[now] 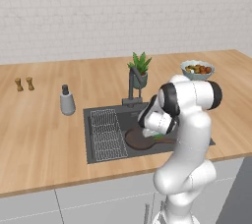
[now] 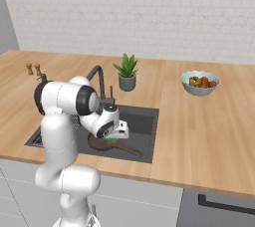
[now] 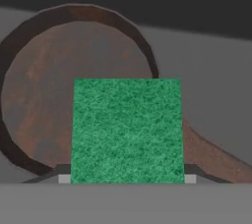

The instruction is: Pick the pan and sponge and place them into the sink. Then turn on the water.

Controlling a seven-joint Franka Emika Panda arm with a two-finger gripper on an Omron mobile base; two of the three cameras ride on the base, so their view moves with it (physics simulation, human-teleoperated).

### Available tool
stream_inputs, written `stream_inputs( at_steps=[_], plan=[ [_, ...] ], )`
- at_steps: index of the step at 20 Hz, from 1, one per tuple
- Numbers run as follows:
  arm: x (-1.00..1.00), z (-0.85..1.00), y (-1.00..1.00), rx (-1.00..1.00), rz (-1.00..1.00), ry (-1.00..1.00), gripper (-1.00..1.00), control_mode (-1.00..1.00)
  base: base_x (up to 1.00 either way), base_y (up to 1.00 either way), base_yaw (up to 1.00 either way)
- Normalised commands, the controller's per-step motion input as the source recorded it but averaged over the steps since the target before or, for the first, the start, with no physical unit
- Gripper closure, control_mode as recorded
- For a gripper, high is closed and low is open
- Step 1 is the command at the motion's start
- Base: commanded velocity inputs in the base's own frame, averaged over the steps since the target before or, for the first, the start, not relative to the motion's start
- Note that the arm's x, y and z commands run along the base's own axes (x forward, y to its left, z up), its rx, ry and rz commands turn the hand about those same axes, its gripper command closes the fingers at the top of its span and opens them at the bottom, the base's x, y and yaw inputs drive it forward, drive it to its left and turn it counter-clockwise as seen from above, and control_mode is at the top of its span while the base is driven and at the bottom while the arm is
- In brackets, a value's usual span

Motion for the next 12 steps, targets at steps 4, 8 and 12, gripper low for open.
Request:
stream_inputs(
  at_steps=[4, 8, 12],
  plan=[
    [0.33, -0.4, 0.0, 0.0, 0.0, 0.0, 1.0, -1.0, 0.0, 0.0, 0.0],
    [0.18, -0.43, 0.0, 0.0, 0.0, 0.0, 1.0, -1.0, 0.0, 0.0, 0.0],
    [0.06, -0.35, 0.0, 0.0, 0.0, 0.0, 1.0, -1.0, 0.0, 0.0, 0.0]
  ],
)
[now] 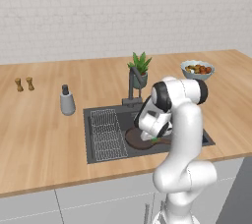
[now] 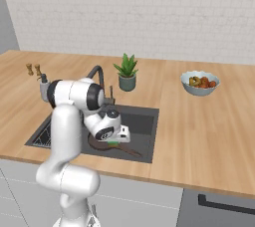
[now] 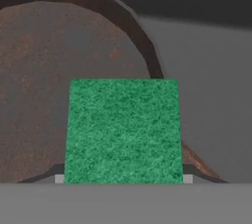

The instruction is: Pick the pan and sponge and place them into the sink. Then turn on the water.

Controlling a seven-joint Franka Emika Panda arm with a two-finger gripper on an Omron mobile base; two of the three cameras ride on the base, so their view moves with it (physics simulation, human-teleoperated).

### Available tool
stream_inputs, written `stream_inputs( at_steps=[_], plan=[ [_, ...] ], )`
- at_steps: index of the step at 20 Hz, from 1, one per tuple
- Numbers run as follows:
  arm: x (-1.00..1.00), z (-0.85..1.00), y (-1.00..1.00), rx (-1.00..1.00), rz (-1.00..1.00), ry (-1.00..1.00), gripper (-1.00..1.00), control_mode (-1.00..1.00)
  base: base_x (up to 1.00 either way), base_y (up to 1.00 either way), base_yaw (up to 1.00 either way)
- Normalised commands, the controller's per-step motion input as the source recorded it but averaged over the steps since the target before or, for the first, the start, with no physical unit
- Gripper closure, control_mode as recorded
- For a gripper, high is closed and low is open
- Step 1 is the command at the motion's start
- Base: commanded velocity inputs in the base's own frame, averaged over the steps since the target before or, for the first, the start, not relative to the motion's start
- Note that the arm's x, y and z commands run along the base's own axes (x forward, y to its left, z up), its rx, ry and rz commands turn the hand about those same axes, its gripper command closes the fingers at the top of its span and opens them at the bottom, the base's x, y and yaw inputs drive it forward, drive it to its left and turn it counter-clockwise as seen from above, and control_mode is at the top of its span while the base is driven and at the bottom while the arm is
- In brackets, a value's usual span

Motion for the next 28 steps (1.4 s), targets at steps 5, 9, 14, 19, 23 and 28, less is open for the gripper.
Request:
stream_inputs(
  at_steps=[5, 9, 14, 19, 23, 28],
  plan=[
    [0.07, -0.05, 0.01, 0.0, 0.0, 0.0, -1.0, -1.0, 0.0, 0.0, 0.0],
    [0.0, 0.0, 0.0, 0.0, 0.0, 0.0, -1.0, -1.0, 0.0, 0.0, 0.0],
    [0.0, 0.0, 0.0, 0.0, 0.0, 0.0, -1.0, -1.0, 0.0, 0.0, 0.0],
    [0.0, 0.23, 0.0, 0.0, 0.0, 0.0, -1.0, -1.0, 0.0, 0.0, 0.0],
    [0.0, 0.56, 0.0, 0.02, 0.0, -0.03, -1.0, -1.0, 0.0, 0.0, 0.0],
    [0.0, 0.6, 0.0, 0.06, 0.0, -0.04, -1.0, -1.0, 0.0, 0.0, 0.0]
  ],
)
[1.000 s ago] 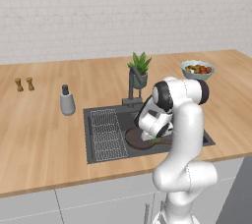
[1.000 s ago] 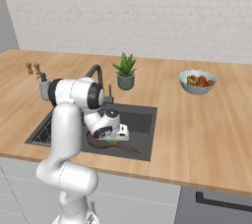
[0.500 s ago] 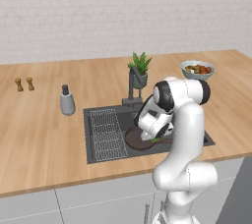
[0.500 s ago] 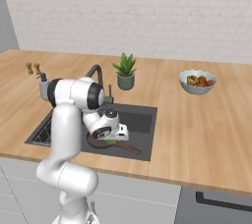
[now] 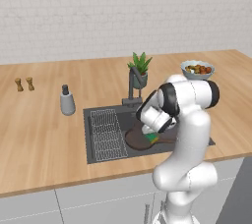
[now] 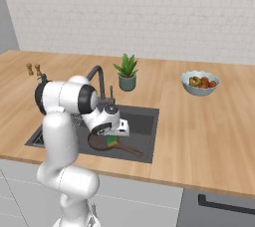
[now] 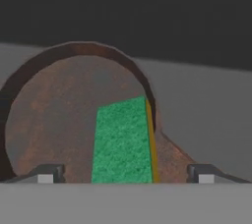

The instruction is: Pick the pan and sponge and place them into the sink. Then turn on the water.

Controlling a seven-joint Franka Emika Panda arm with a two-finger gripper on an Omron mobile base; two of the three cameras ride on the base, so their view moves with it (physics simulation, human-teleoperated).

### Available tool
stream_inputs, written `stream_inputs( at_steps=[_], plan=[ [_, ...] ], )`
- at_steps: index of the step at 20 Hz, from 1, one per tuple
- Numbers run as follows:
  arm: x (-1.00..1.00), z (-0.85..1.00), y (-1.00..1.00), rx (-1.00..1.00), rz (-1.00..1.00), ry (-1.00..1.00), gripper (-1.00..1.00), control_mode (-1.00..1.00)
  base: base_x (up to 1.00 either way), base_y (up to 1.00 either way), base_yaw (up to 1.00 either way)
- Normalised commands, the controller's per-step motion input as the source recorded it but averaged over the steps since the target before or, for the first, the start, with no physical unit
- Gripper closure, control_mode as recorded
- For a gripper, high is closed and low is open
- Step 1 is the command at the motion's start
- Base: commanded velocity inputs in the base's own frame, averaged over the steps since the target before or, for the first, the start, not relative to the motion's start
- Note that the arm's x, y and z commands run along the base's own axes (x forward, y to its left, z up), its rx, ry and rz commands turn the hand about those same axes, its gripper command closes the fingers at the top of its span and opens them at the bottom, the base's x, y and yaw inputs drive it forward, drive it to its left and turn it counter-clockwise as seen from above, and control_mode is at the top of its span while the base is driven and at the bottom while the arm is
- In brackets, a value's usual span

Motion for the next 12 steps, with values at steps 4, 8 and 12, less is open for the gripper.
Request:
stream_inputs(
  at_steps=[4, 8, 12],
  plan=[
    [0.0, 0.64, -0.05, 0.07, 0.0, -0.06, -1.0, -1.0, 0.0, 0.0, 0.0],
    [0.0, 0.66, -0.06, 0.08, 0.0, -0.04, -1.0, -1.0, 0.0, 0.0, 0.0],
    [-0.01, 0.61, -0.07, 0.08, 0.0, -0.04, -1.0, -1.0, 0.0, 0.0, 0.0]
  ],
)
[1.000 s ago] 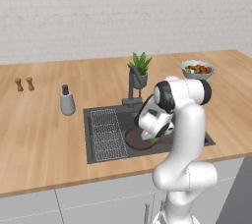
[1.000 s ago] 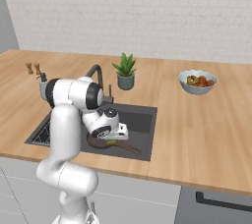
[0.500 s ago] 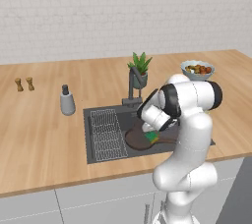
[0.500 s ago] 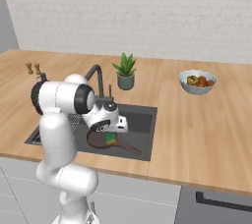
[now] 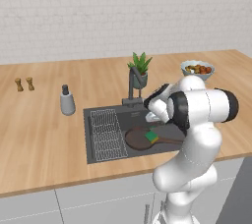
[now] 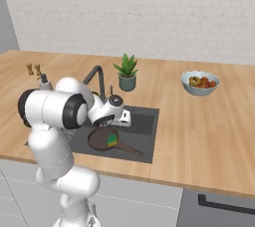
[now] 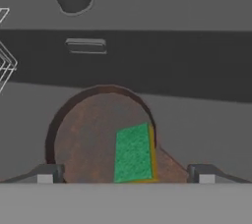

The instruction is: Pick the pan and sponge and place them into the sink. Then turn on the water.

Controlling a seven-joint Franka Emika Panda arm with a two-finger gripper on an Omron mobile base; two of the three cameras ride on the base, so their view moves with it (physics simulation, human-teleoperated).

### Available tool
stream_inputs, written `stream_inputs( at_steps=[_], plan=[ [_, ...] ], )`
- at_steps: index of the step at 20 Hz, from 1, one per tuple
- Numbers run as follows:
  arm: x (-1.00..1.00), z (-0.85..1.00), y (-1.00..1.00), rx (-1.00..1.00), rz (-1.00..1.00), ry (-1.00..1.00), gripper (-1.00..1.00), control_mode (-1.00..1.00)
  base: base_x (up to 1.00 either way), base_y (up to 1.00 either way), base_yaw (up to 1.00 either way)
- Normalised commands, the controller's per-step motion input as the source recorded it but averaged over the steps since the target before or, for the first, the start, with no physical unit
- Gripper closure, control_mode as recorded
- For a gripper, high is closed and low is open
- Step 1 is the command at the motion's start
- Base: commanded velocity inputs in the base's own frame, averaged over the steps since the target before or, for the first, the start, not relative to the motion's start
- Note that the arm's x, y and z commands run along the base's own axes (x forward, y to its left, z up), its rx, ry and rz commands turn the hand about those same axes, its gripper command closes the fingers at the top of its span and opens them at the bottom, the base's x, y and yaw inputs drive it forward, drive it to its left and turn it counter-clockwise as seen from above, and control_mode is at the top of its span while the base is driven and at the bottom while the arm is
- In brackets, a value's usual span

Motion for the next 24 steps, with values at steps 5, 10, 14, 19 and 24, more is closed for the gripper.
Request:
stream_inputs(
  at_steps=[5, 10, 14, 19, 24],
  plan=[
    [0.0, 0.54, -0.02, 0.06, 0.0, -0.05, -1.0, -1.0, 0.0, 0.0, 0.0],
    [-0.01, 0.36, 0.0, 0.06, 0.0, -0.13, -1.0, -1.0, 0.0, 0.0, 0.0],
    [-0.09, 0.13, -0.03, 0.08, 0.0, -0.17, -1.0, -1.0, 0.0, 0.0, 0.0],
    [-0.08, 0.0, 0.0, 0.01, -0.01, -0.21, -1.0, -1.0, 0.0, 0.0, 0.0],
    [0.0, 0.0, 0.0, 0.0, -0.04, -0.17, -1.0, -1.0, 0.0, 0.0, 0.0]
  ],
)
